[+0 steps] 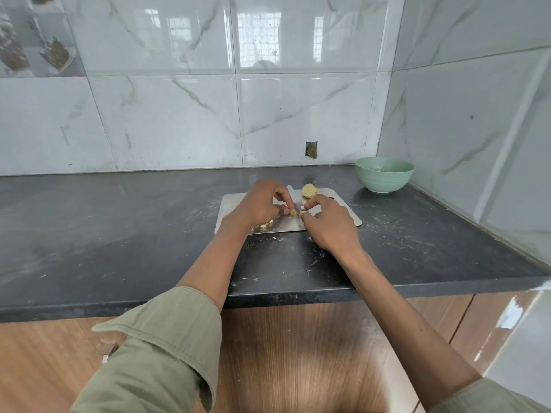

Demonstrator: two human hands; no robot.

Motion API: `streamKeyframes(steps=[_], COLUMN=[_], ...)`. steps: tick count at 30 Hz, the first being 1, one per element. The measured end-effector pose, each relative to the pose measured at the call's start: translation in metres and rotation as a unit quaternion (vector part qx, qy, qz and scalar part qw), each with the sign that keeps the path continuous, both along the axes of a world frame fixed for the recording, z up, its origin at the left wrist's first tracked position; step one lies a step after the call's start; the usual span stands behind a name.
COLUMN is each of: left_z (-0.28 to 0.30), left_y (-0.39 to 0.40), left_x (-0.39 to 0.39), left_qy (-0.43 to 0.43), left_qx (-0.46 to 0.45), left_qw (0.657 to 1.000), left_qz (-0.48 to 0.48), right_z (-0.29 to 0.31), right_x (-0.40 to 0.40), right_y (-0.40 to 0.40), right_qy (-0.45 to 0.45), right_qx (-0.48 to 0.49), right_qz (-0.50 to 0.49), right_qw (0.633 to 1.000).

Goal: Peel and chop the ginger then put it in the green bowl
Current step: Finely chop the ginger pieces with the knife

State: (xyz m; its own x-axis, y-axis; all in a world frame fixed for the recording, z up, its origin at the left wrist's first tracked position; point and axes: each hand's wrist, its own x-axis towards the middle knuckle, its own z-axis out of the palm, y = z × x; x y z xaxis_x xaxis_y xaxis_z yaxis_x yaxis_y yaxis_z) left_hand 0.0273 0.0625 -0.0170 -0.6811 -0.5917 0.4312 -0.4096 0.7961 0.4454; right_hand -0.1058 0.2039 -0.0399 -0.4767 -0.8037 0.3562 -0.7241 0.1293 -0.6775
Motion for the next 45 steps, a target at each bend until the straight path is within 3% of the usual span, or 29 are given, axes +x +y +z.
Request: streamKeyframes(steps=[29,45], left_z=[0.001,-0.002], left_y=[0.000,-0.006], left_x=[0.005,0.005], left_qy=[0.059,0.046], left_qx=[0.062,0.056], left_qw=[0.996,0.997], left_qz=[0.018,0.020], right_z=[0.003,0.006], right_x=[0.009,0.011], right_y=[0.009,0.012], right_qy=[0.073,0.076], right_qx=[-0.005,-0.011], right_qz=[0.002,0.015], right_qw=[0.997,0.997])
